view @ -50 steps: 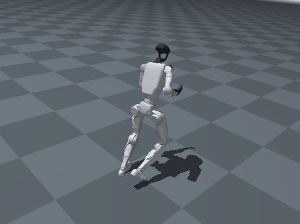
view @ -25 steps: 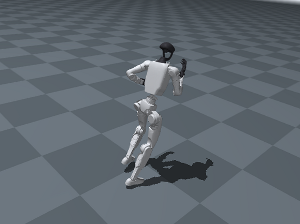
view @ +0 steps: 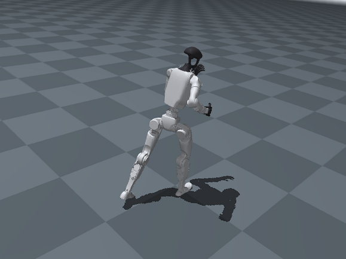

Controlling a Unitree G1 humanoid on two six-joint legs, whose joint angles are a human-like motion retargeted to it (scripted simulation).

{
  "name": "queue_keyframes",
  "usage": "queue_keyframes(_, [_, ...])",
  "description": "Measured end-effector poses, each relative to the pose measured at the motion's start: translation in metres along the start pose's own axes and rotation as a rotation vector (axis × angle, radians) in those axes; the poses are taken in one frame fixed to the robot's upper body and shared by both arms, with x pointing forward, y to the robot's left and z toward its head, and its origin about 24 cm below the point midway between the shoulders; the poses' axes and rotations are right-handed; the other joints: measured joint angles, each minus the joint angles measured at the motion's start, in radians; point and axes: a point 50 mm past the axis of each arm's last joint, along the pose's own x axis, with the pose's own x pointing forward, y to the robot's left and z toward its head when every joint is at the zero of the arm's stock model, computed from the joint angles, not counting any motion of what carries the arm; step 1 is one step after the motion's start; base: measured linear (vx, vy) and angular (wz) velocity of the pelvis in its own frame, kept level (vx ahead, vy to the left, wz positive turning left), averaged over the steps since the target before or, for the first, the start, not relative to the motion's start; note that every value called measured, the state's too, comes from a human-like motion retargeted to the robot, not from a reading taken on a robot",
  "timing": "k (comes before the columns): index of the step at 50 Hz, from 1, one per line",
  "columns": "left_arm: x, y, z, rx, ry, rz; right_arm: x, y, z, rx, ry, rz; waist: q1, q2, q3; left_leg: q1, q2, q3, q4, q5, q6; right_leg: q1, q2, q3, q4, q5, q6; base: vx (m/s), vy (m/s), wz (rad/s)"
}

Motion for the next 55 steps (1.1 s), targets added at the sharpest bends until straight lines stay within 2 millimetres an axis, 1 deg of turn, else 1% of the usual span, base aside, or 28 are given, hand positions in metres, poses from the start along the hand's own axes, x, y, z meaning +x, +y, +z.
queue_keyframes(2, [-0.011,-0.004,0.004,-0.126,0.029,-0.035,0.013,0.002,-0.007,-0.042,0.004,-0.009,0.030,-0.034,0.032,0.107,-0.007,-0.038,0.003,0.058,0.038,0.051,-0.019,0.018,-0.055,0.017,0.008,1.37,-0.59,0.00])
queue_keyframes(4, [-0.034,-0.006,-0.006,-0.288,0.146,-0.069,0.031,0.008,-0.014,-0.041,-0.017,-0.023,0.100,-0.061,0.062,0.127,-0.018,-0.036,0.160,0.034,0.097,0.100,-0.039,0.010,0.031,0.010,-0.022,1.29,-0.55,-0.46])
queue_keyframes(5, [-0.050,-0.006,-0.015,-0.353,0.235,-0.077,0.043,0.013,-0.017,-0.032,-0.028,-0.029,0.141,-0.071,0.080,0.108,-0.018,-0.022,0.289,-0.002,0.125,0.121,-0.045,0.009,0.107,-0.026,-0.043,1.25,-0.50,-0.50])
queue_keyframes(7, [-0.098,0.001,-0.042,-0.351,0.506,-0.057,0.068,0.022,-0.023,-0.026,-0.051,-0.042,0.234,-0.061,0.112,-0.021,0.010,0.009,0.620,-0.122,0.163,0.122,-0.041,0.011,0.301,-0.170,-0.067,1.21,-0.46,-0.27])
queue_keyframes(8, [-0.124,0.007,-0.051,-0.316,0.642,-0.048,0.079,0.026,-0.020,-0.034,-0.077,-0.045,0.289,-0.054,0.115,-0.108,0.025,0.017,0.765,-0.183,0.179,0.114,-0.038,0.007,0.376,-0.230,-0.067,1.19,-0.47,0.00])
queue_keyframes(10, [-0.165,0.024,-0.054,-0.241,0.834,-0.063,0.090,0.031,0.001,-0.005,-0.184,-0.050,0.426,-0.057,0.089,-0.296,0.023,0.023,0.961,-0.282,0.214,0.116,-0.033,-0.009,0.427,-0.295,-0.049,1.19,-0.50,0.17])
queue_keyframes(12, [-0.179,0.047,-0.040,-0.203,0.901,-0.115,0.084,0.032,0.031,0.122,-0.327,-0.060,0.599,-0.104,0.044,-0.461,-0.043,0.031,0.984,-0.342,0.248,0.162,-0.026,-0.016,0.344,-0.270,-0.014,1.23,-0.54,0.15])
queue_keyframes(15, [-0.177,0.075,-0.018,-0.184,0.948,-0.188,0.068,0.035,0.066,0.238,-0.475,-0.015,0.845,-0.211,0.012,-0.601,-0.176,0.091,0.758,-0.346,0.277,0.285,-0.026,-0.003,0.147,-0.099,0.030,1.30,-0.50,0.03])
queue_keyframes(17, [-0.175,0.090,-0.006,-0.103,0.945,-0.257,0.063,0.047,0.076,0.281,-0.523,0.084,0.966,-0.252,0.005,-0.580,-0.230,0.157,0.442,-0.266,0.250,0.387,-0.003,0.030,0.038,0.073,0.034,1.38,-0.42,-0.30])
queue_keyframes(20, [-0.173,0.099,0.005,-0.146,0.943,-0.145,0.062,0.069,0.086,0.379,-0.551,0.241,1.105,-0.235,-0.020,-0.498,-0.263,0.164,-0.011,-0.156,0.134,0.540,0.102,0.151,-0.053,0.274,0.049,1.42,-0.38,-0.68])
queue_keyframes(22, [-0.166,0.095,0.006,-0.141,0.884,-0.151,0.062,0.082,0.092,0.372,-0.578,0.343,1.135,-0.199,-0.049,-0.489,-0.278,0.114,-0.116,-0.127,0.083,0.623,0.168,0.230,-0.055,0.319,0.051,1.37,-0.34,-0.06])
queue_keyframes(23, [-0.162,0.090,0.003,-0.142,0.848,-0.162,0.063,0.088,0.094,0.360,-0.584,0.384,1.132,-0.178,-0.064,-0.486,-0.284,0.106,-0.121,-0.112,0.077,0.654,0.192,0.239,-0.037,0.316,0.042,1.31,-0.32,0.65])
queue_keyframes(25, [-0.152,0.076,-0.008,-0.119,0.762,-0.226,0.066,0.096,0.092,0.322,-0.584,0.446,1.102,-0.128,-0.084,-0.464,-0.281,0.126,-0.050,-0.144,0.114,0.693,0.210,0.157,0.054,0.262,0.011,1.26,-0.33,1.21])
queue_keyframes(27, [-0.137,0.051,-0.031,-0.096,0.659,-0.300,0.071,0.099,0.083,0.277,-0.562,0.439,1.062,-0.092,-0.068,-0.434,-0.258,0.125,0.122,-0.328,0.209,0.675,0.139,-0.043,0.278,0.137,-0.025,1.20,-0.38,1.27])
queue_keyframes(28, [-0.125,0.034,-0.043,-0.177,0.617,-0.259,0.075,0.099,0.076,0.275,-0.534,0.384,1.047,-0.089,-0.047,-0.431,-0.246,0.110,0.223,-0.430,0.247,0.641,0.069,-0.136,0.432,0.052,-0.047,1.13,-0.44,0.86])
queue_keyframes(30, [-0.091,0.003,-0.059,-0.156,0.499,-0.304,0.079,0.092,0.067,0.248,-0.494,0.263,1.010,-0.126,-0.012,-0.456,-0.228,0.097,0.390,-0.563,0.247,0.504,-0.094,-0.225,0.737,-0.122,-0.085,1.06,-0.49,0.50])
queue_keyframes(32, [-0.053,-0.018,-0.051,-0.122,0.332,-0.340,0.073,0.078,0.065,0.293,-0.480,0.183,0.912,-0.162,-0.008,-0.441,-0.202,0.092,0.418,-0.590,0.172,0.332,-0.169,-0.192,0.869,-0.217,-0.085,1.04,-0.50,0.57])
queue_keyframes(34, [-0.024,-0.031,-0.031,-0.159,0.176,-0.336,0.060,0.065,0.070,0.372,-0.483,0.167,0.759,-0.159,-0.036,-0.377,-0.168,0.064,0.342,-0.557,0.115,0.187,-0.160,-0.139,0.828,-0.233,-0.050,1.06,-0.50,0.94])
queue_keyframes(36, [-0.009,-0.037,-0.013,-0.207,0.076,-0.328,0.048,0.054,0.072,0.383,-0.468,0.170,0.587,-0.122,-0.073,-0.290,-0.118,0.030,0.229,-0.469,0.079,0.104,-0.111,-0.105,0.641,-0.196,-0.002,1.10,-0.56,1.01])
queue_keyframes(40, [-0.006,-0.033,0.000,-0.213,0.033,-0.344,0.040,0.035,0.062,0.257,-0.367,0.144,0.303,-0.085,-0.105,-0.084,-0.045,0.019,0.017,-0.167,0.025,0.081,-0.050,-0.095,0.089,-0.039,0.061,1.17,-0.71,0.32])
queue_keyframes(42, [-0.012,-0.025,-0.002,-0.176,0.059,-0.358,0.039,0.030,0.051,0.223,-0.318,0.102,0.232,-0.098,-0.090,0.038,-0.031,0.019,-0.045,-0.035,0.035,0.088,-0.035,-0.098,-0.049,-0.028,0.071,1.24,-0.74,-0.69])
queue_keyframes(44, [-0.025,-0.013,-0.010,-0.148,0.132,-0.347,0.041,0.028,0.044,0.210,-0.309,0.047,0.217,-0.125,-0.055,0.128,-0.046,-0.004,0.001,0.009,0.096,0.113,-0.023,-0.056,-0.072,-0.005,0.057,1.25,-0.67,-1.38])
queue_keyframes(46, [-0.048,0.003,-0.028,-0.127,0.284,-0.303,0.049,0.029,0.043,0.223,-0.336,0.011,0.243,-0.155,-0.012,0.133,-0.092,-0.024,0.223,-0.054,0.163,0.149,-0.018,0.009,0.001,0.029,0.013,1.22,-0.56,-1.96])
queue_keyframes(48, [-0.087,0.024,-0.055,-0.071,0.523,-0.218,0.069,0.037,0.047,0.280,-0.376,0.010,0.285,-0.149,0.031,0.047,-0.106,0.005,0.556,-0.161,0.196,0.157,0.010,0.071,0.154,-0.029,-0.047,1.17,-0.42,-2.01])
queue_keyframes(50, [-0.142,0.048,-0.078,0.036,0.809,-0.105,0.097,0.047,0.053,0.354,-0.414,0.000,0.327,-0.116,0.058,-0.100,-0.078,0.047,0.869,-0.269,0.221,0.133,0.051,0.117,0.330,-0.160,-0.081,1.14,-0.31,-1.47])
queue_keyframes(52, [-0.191,0.066,-0.076,0.099,1.016,-0.018,0.116,0.050,0.073,0.375,-0.503,-0.052,0.382,-0.108,0.039,-0.292,-0.066,0.072,1.060,-0.361,0.262,0.119,0.065,0.138,0.405,-0.233,-0.061,1.15,-0.26,-0.83])
queue_keyframes(53, [-0.207,0.072,-0.066,0.092,1.071,0.000,0.119,0.048,0.088,0.385,-0.568,-0.076,0.420,-0.116,0.014,-0.393,-0.072,0.083,1.103,-0.393,0.285,0.125,0.064,0.143,0.397,-0.242,-0.040,1.18,-0.25,-0.59])
queue_keyframes(55, [-0.221,0.082,-0.040,0.059,1.122,-0.037,0.113,0.043,0.116,0.435,-0.709,-0.093,0.514,-0.155,-0.043,-0.560,-0.105,0.107,1.071,-0.425,0.322,0.173,0.056,0.157,0.314,-0.209,0.004,1.23,-0.25,-0.58])
